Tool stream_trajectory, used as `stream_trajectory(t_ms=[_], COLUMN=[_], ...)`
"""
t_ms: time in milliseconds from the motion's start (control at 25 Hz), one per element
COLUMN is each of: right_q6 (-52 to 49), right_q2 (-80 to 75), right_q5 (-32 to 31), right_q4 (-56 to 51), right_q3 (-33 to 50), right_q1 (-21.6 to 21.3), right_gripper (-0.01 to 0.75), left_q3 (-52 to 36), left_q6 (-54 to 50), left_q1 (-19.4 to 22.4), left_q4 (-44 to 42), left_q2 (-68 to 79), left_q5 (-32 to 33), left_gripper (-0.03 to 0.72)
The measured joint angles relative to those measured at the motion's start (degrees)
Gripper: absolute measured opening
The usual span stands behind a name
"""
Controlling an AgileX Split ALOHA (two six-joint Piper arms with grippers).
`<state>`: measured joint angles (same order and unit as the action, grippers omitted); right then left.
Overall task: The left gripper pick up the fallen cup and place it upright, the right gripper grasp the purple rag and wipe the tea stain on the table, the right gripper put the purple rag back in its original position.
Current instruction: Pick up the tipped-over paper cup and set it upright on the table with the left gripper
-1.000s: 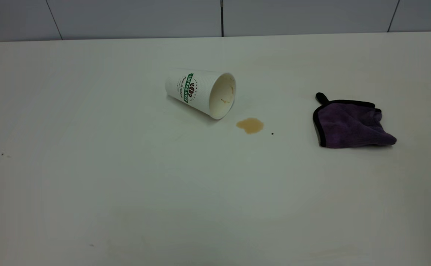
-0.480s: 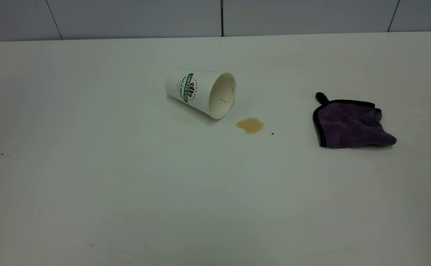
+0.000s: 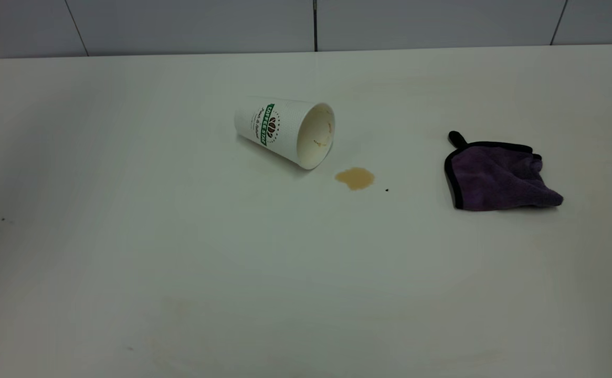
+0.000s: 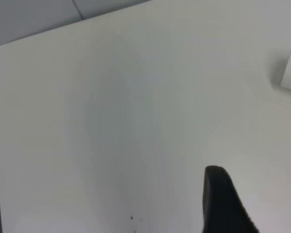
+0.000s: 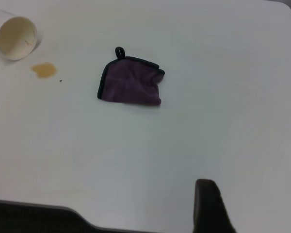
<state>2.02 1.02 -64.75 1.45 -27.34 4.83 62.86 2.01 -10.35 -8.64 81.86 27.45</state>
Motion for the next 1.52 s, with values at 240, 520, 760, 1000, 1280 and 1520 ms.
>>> stream_trajectory(t_ms=[240, 520, 760, 1000, 1280, 1520], right_q6=[0.00, 0.00, 0.00, 0.00, 0.00, 0.00], right_q2=[0.00, 0.00, 0.00, 0.00, 0.00, 0.00], right_q5=[0.00, 0.00, 0.00, 0.00, 0.00, 0.00], right_q4=[0.00, 0.00, 0.00, 0.00, 0.00, 0.00], right_q3=[0.00, 0.00, 0.00, 0.00, 0.00, 0.00], right_q1=[0.00, 0.00, 0.00, 0.00, 0.00, 0.00], right_gripper=[0.467, 0.467, 0.467, 0.467, 0.467, 0.467], left_q3=[9.12, 19.16, 27.07, 33.28, 34.67, 36.44], left_q6=[-16.31, -32.92, -35.96, -35.96, -33.98, -35.50], left_q1=[-11.00, -24.44, -32.44, -34.82, -34.77, -34.77], left_q4=[-17.56, -35.93, -43.56, -42.13, -42.77, -47.53], left_q2=[15.84, 32.39, 44.29, 51.03, 55.67, 60.20], left_q5=[1.56, 7.19, 12.77, 14.58, 13.84, 12.40], left_gripper=[0.304, 0.266, 0.268, 0.420, 0.662, 0.641])
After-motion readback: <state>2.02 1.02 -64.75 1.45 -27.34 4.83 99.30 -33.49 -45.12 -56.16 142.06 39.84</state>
